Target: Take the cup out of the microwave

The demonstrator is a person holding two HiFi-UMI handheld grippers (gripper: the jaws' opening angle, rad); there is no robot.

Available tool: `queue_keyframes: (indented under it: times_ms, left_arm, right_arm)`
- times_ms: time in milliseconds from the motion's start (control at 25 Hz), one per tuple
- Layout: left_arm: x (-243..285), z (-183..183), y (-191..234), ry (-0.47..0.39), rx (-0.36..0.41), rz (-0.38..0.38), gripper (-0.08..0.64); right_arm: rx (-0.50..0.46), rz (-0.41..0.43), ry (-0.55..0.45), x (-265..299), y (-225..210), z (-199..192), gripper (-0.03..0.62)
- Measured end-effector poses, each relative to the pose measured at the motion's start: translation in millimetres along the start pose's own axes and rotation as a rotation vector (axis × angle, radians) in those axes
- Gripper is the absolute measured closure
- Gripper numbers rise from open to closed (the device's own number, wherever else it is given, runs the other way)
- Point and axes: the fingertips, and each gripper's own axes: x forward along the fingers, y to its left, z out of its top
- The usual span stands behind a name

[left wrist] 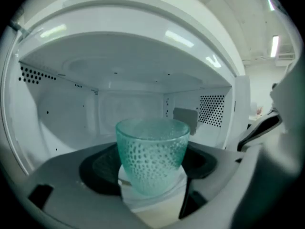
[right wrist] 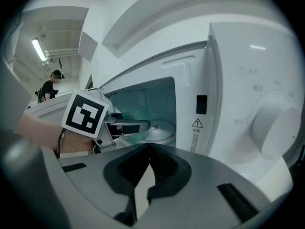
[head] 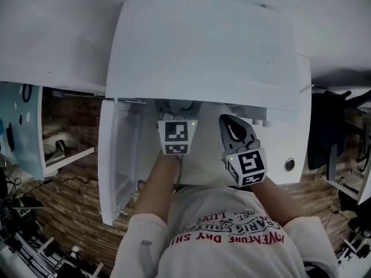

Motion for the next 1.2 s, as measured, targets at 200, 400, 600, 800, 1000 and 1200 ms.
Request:
queue_keyframes:
  times_ms: [200, 400, 600, 800, 1000, 1200]
  left_arm:
    - [-24, 0, -17, -0.001, 0.003, -0.052, 0.186]
    - [-61, -5, -36, 0.007, -0.012, -0.097, 0.186]
    - [-105, -5, -46, -0.005, -0.005, -0.13, 0.186]
    - [-145, 4, -33, -0.032, -0.092, -0.062, 0.185]
    - [-177, 33, -24, -0.093, -0.07, -0.038, 0.184]
    - [-197, 75, -24, -0.175, -0.026, -0.05, 0.185]
  right_arm:
    - [0.003, -0.026, -0.028, -8, 5, 4, 0.58]
    - [0.008, -0.053, -0.059, -22, 16, 9, 0.58]
    - [0.016, -0.072, -0.096, -36, 32, 13, 0.58]
    - [0.023, -0.086, -0.154, -53, 50, 24, 0.58]
    - [0.011, -0.103, -0.244, -76, 63, 51, 0.58]
    - [-0.015, -0.118, -0.345, -102, 70, 87, 0.58]
